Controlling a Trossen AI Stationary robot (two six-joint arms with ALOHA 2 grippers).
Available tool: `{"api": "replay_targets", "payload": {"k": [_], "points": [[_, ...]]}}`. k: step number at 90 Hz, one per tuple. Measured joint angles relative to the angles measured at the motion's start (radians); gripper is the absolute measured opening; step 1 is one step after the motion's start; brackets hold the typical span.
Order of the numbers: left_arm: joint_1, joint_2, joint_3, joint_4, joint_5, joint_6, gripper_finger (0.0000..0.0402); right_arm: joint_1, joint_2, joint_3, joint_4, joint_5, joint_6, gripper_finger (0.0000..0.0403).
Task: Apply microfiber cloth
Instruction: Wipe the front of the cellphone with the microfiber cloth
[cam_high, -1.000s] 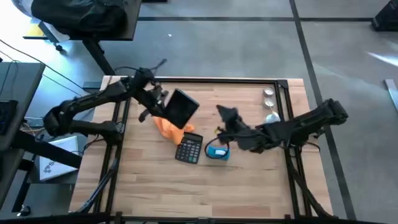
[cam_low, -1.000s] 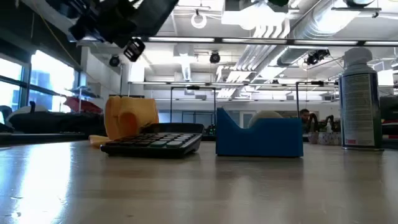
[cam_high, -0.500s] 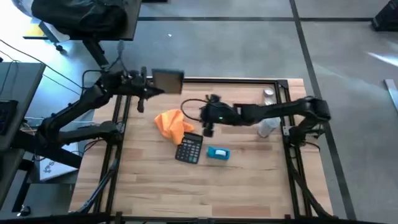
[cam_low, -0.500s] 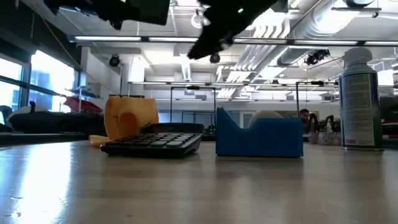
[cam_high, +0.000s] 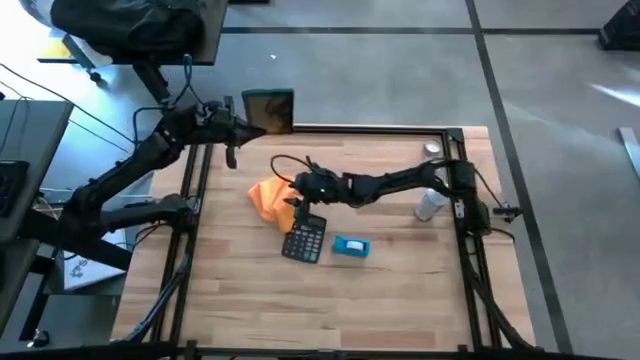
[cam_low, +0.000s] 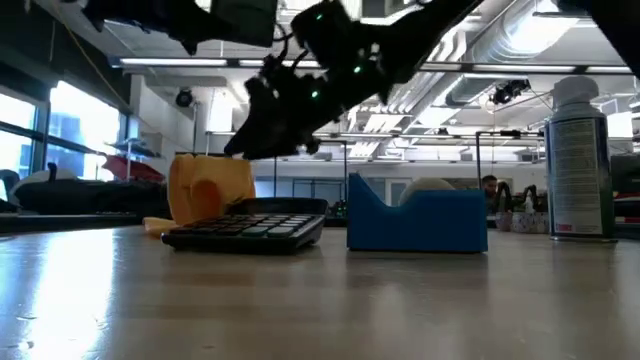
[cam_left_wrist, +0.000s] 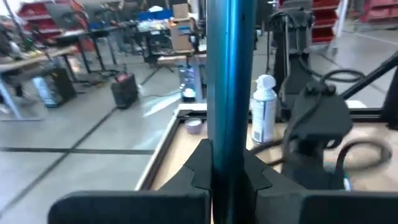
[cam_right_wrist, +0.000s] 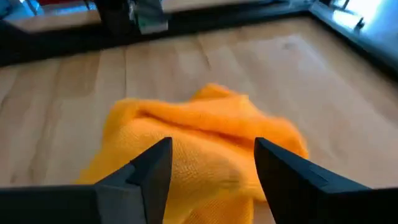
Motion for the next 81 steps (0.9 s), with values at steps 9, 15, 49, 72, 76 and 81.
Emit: {"api": "replay_targets", "payload": {"k": [9, 15, 49, 72, 76, 81], "points": [[0.0, 0.051, 0.0, 0.006, -0.004, 0.0, 0.0003, -0.006, 0.061, 0.061, -0.065, -0.03, 0.006, 0.0192], [0.0, 0.072, 0.0, 0.025, -0.006, 0.0, 0.0003, -0.013, 0.092, 0.096, -0.087, -0.034, 0.02, 0.0192], [-0.072, 0.038, -0.083, 0.036, -0.082, -0.089, 0.0002, -0.04, 0.243, 0.213, -0.174, -0.086, -0.067, 0.016], [-0.13, -0.035, -0.232, 0.205, -0.19, -0.209, 0.0002, -0.009, 0.22, 0.216, -0.19, -0.04, -0.176, 0.0013], [-0.13, -0.046, -0.251, 0.221, -0.191, -0.222, 0.0002, 0.0, 0.198, 0.214, -0.199, -0.003, -0.205, 0.0011], [-0.13, -0.057, -0.275, 0.251, -0.191, -0.236, 0.0002, 0.01, 0.153, 0.213, -0.214, 0.028, -0.245, 0.0005]]}}
